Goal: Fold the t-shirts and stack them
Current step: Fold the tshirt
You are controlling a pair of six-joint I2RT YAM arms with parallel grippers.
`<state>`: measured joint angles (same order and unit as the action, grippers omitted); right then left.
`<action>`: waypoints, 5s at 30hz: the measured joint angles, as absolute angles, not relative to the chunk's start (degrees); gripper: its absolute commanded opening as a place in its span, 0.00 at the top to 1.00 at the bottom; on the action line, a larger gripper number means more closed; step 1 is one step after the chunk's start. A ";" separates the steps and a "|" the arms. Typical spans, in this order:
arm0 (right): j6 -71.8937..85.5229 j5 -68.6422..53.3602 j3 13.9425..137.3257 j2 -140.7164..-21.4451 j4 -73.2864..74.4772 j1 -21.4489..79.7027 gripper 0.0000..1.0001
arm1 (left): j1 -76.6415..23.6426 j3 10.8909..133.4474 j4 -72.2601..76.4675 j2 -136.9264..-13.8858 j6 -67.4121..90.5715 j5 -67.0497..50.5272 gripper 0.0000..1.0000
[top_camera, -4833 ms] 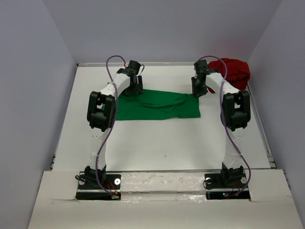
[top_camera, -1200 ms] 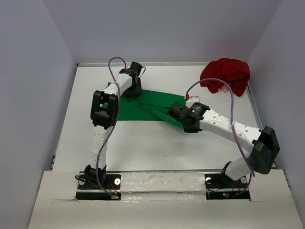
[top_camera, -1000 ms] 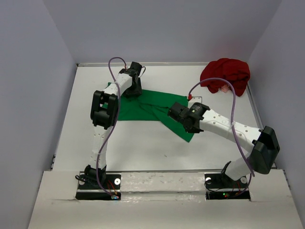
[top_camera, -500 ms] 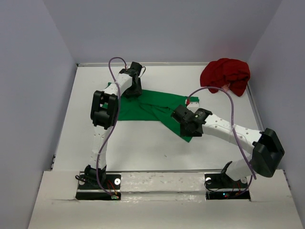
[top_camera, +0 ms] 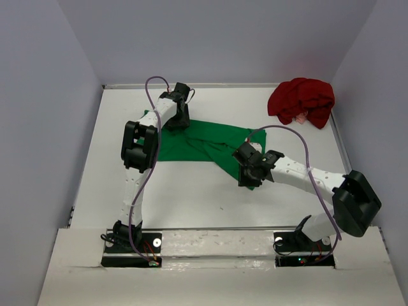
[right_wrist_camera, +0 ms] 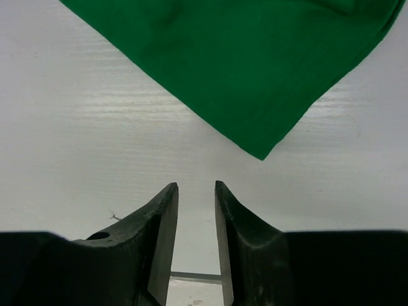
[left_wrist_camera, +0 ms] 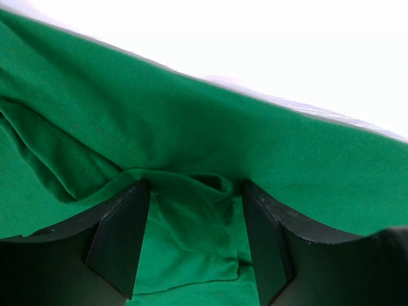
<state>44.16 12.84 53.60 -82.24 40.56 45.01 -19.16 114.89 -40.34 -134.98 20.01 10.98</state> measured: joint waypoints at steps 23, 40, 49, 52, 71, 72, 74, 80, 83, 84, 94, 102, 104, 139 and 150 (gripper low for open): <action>41.80 16.32 53.56 -91.55 39.92 41.25 0.57 | -19.16 114.89 -40.34 -134.98 19.99 10.96 0.32; 43.59 16.84 53.65 -91.77 39.88 41.21 1.00 | -19.16 114.89 -40.34 -134.98 19.97 10.94 0.32; 45.76 26.09 60.66 -91.90 44.60 41.06 1.00 | -19.16 114.89 -40.32 -134.98 19.94 10.76 0.32; 44.97 28.34 64.97 -92.97 45.43 39.99 1.00 | -19.16 114.89 -40.29 -134.98 19.92 10.76 0.32; 33.82 30.02 77.12 -101.97 45.82 26.52 1.00 | -19.16 114.74 -40.07 -134.98 19.46 10.74 0.32; 33.26 30.00 77.84 -103.07 45.76 26.24 1.00 | -19.16 114.74 -40.07 -134.98 19.44 10.74 0.32; 32.12 29.80 79.15 -105.75 45.47 25.41 1.00 | -19.16 114.74 -40.05 -134.98 19.35 10.74 0.32; 29.17 28.62 83.22 -111.85 45.28 23.16 1.00 | -19.16 114.74 -40.01 -134.98 19.22 10.72 0.32; 28.23 28.45 84.51 -113.32 45.19 21.78 1.00 | -19.16 114.74 -39.99 -134.98 19.09 10.72 0.32; 27.97 28.47 85.06 -113.73 45.19 21.45 1.00 | -19.16 114.74 -39.99 -134.98 19.07 10.72 0.32; 25.85 27.77 89.97 -117.23 44.80 18.44 1.00 | -19.16 114.74 -39.94 -134.98 18.90 10.66 0.32; 23.66 27.22 93.41 -121.99 44.60 16.69 0.88 | -19.20 114.72 -39.94 -134.98 18.90 10.70 0.32; 23.00 27.18 94.48 -122.65 44.56 16.36 0.87 | -19.31 114.69 -39.90 -134.98 18.90 10.76 0.32; 6.00 18.26 104.14 -118.45 42.39 14.26 0.84 | -25.10 93.60 -38.28 -106.67 26.74 26.37 0.86; 0.56 7.03 110.54 -121.80 43.03 14.31 1.00 | -23.86 85.65 -35.86 -105.56 31.20 16.56 1.00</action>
<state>0.56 7.03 110.54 -121.80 43.03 14.31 -23.86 85.65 -35.86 -105.56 31.20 16.56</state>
